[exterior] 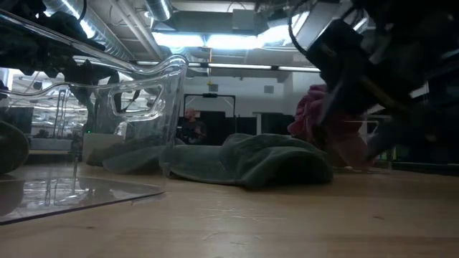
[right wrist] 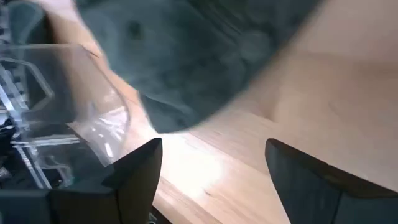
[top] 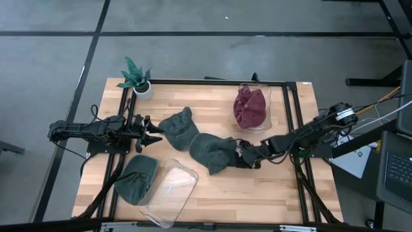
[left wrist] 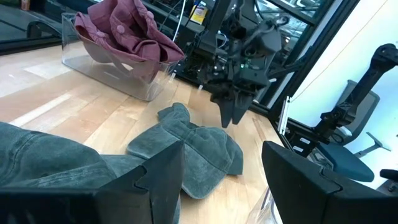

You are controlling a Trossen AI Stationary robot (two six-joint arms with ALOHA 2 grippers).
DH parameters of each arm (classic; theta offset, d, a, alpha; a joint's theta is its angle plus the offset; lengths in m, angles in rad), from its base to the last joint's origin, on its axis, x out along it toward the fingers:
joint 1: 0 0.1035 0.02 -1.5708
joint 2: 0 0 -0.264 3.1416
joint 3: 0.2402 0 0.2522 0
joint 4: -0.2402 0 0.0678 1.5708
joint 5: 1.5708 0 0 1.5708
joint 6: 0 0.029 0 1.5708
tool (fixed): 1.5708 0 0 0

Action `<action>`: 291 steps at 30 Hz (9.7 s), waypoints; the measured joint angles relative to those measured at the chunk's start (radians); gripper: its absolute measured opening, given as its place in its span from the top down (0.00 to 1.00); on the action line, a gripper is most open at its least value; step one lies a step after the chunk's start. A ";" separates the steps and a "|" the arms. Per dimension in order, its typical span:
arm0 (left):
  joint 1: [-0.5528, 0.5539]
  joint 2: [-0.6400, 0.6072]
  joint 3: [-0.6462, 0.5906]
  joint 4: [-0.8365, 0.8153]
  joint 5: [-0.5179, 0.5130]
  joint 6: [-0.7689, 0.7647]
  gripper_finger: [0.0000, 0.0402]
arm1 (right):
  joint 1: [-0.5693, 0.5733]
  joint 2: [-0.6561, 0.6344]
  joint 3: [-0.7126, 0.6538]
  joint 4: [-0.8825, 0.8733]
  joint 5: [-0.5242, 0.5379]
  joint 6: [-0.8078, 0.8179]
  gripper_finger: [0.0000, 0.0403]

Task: Pick & Place hat
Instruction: Put the top right black cap into the bottom transparent bin

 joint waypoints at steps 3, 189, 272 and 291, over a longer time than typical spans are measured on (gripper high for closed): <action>0.000 0.000 0.000 0.000 0.000 0.000 0.48 | 0.018 0.004 -0.014 -0.011 0.010 0.055 0.30; 0.000 0.000 0.000 0.000 0.000 0.000 0.48 | 0.110 0.526 1.054 0.215 0.374 -0.828 0.99; 0.000 0.000 0.000 0.000 0.000 0.000 0.48 | -0.005 0.497 1.035 -0.679 0.081 -0.983 0.50; 0.000 0.000 0.000 0.000 0.000 0.000 0.48 | -0.014 0.608 1.043 -0.625 0.083 -1.043 0.50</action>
